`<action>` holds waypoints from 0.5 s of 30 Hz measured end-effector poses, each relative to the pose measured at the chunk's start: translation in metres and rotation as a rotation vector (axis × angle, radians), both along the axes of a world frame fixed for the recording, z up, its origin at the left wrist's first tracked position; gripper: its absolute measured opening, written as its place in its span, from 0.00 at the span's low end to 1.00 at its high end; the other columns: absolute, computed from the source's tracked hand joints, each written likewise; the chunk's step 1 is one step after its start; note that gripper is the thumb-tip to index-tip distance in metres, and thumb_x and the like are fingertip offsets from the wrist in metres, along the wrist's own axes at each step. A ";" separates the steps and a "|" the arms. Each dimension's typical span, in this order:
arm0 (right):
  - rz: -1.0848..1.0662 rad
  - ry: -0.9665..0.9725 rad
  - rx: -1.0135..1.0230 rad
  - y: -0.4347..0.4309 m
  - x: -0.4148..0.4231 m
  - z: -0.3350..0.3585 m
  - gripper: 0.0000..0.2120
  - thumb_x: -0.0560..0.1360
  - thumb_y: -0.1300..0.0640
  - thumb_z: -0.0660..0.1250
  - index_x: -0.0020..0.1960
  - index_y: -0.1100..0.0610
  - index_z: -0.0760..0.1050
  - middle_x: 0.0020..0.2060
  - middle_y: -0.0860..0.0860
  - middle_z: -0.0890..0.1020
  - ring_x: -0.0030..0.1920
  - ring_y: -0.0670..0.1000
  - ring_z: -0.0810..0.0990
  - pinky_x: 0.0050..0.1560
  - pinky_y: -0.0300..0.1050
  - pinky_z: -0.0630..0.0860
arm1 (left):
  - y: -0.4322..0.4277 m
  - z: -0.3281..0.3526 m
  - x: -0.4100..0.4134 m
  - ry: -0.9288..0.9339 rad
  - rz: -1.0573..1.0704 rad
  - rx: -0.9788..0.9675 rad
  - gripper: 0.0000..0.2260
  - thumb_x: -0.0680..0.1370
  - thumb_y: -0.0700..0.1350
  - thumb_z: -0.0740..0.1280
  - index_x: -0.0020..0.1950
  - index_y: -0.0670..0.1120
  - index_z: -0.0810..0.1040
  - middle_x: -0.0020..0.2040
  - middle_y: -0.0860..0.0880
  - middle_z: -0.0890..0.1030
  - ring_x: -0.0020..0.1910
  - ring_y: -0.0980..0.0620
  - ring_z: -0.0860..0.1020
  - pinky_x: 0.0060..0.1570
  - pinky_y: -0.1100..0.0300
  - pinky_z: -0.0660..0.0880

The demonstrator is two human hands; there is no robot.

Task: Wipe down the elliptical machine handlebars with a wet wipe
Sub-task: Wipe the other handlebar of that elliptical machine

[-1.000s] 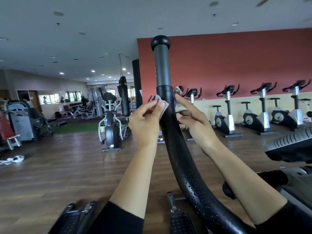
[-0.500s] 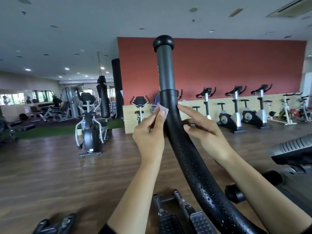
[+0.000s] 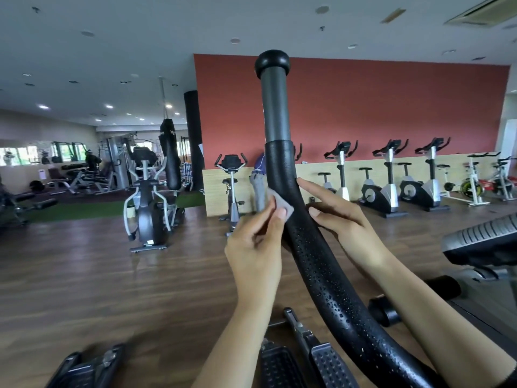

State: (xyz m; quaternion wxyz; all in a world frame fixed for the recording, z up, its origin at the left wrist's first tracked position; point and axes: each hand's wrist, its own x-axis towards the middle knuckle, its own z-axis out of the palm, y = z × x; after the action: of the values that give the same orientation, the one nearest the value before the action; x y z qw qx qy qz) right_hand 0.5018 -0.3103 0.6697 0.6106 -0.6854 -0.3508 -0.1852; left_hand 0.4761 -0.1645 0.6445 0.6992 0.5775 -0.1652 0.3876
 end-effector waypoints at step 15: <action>0.126 0.092 0.006 -0.009 -0.021 -0.012 0.23 0.78 0.68 0.60 0.66 0.47 0.71 0.68 0.42 0.73 0.65 0.36 0.71 0.64 0.33 0.68 | -0.014 0.020 -0.026 0.035 0.317 0.169 0.09 0.75 0.44 0.72 0.53 0.54 0.82 0.41 0.52 0.83 0.41 0.56 0.79 0.46 0.64 0.76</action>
State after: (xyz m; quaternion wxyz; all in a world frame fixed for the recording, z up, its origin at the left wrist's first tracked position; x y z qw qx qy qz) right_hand 0.4807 -0.3197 0.6576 0.6387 -0.6677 -0.3645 -0.1158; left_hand 0.4503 -0.1784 0.6642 0.5812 0.6596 -0.0918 0.4677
